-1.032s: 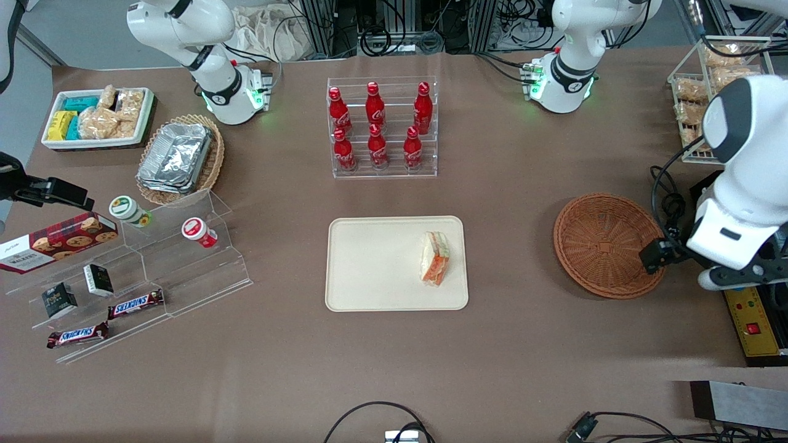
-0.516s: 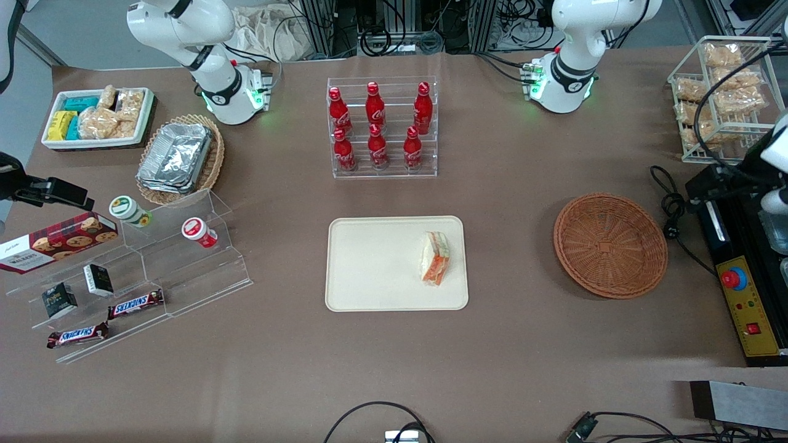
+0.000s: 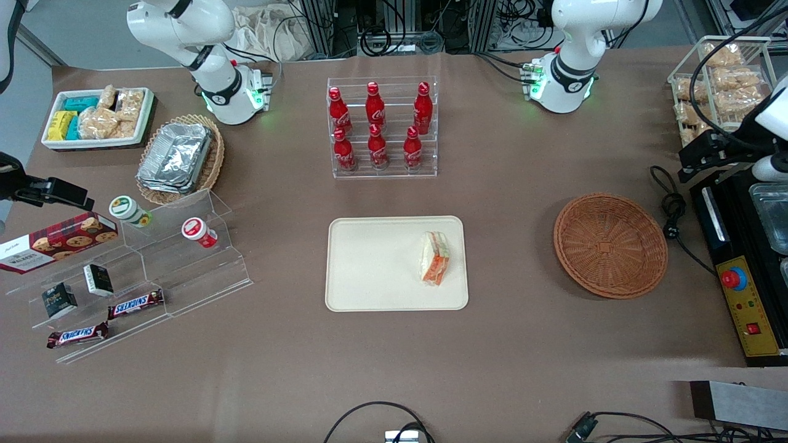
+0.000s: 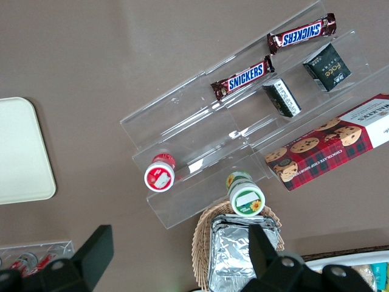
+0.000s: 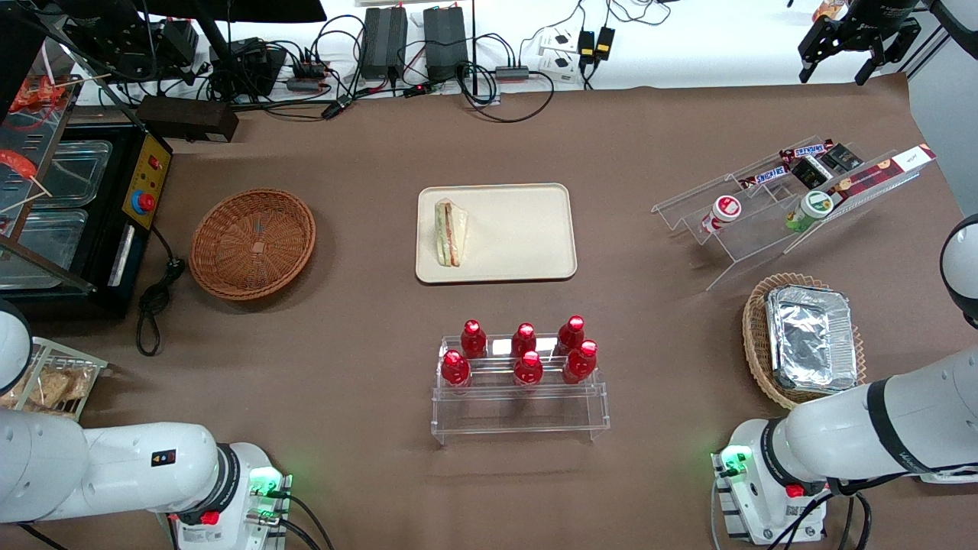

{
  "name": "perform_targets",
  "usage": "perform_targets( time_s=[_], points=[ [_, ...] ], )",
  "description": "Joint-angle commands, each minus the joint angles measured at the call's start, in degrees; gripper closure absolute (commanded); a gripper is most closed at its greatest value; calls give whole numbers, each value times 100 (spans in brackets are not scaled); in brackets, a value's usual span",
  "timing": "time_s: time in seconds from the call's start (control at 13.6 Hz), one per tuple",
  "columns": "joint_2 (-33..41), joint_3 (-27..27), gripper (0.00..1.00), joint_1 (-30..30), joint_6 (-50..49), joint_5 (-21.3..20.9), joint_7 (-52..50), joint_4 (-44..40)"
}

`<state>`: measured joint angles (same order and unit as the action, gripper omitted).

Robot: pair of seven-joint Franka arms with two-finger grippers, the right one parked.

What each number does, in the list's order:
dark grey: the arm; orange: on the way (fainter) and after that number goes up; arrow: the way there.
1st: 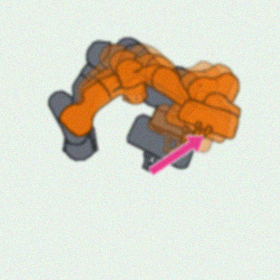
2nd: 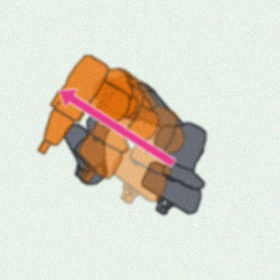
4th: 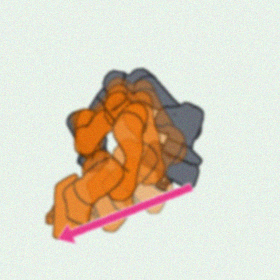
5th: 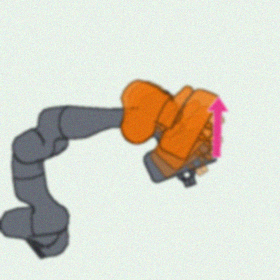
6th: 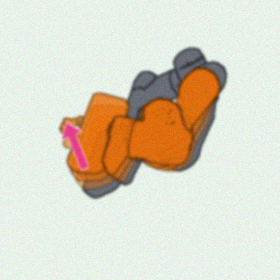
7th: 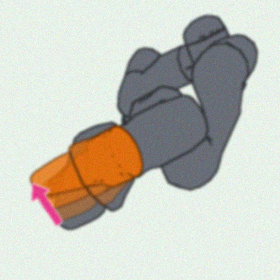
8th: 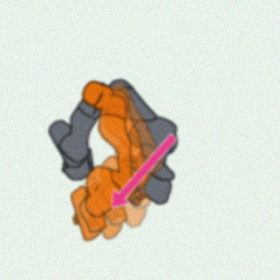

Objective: Place sandwich from basket to tray

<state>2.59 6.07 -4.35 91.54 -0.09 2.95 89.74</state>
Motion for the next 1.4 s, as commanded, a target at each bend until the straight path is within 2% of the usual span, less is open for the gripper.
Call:
perform_targets(
  time_s=[0.0,0.52,0.59,0.81,1.33],
  points=[
    [74,-62,0,196,-189,53,57,-71],
    [-31,-105,0,250,-189,53,13,-193],
    [-22,-184,0,276,-189,44,-22,-194],
    [4,-737,0,846,-189,27,-180,-194],
    [48,-739,0,813,-233,27,-172,-202]
  ],
)
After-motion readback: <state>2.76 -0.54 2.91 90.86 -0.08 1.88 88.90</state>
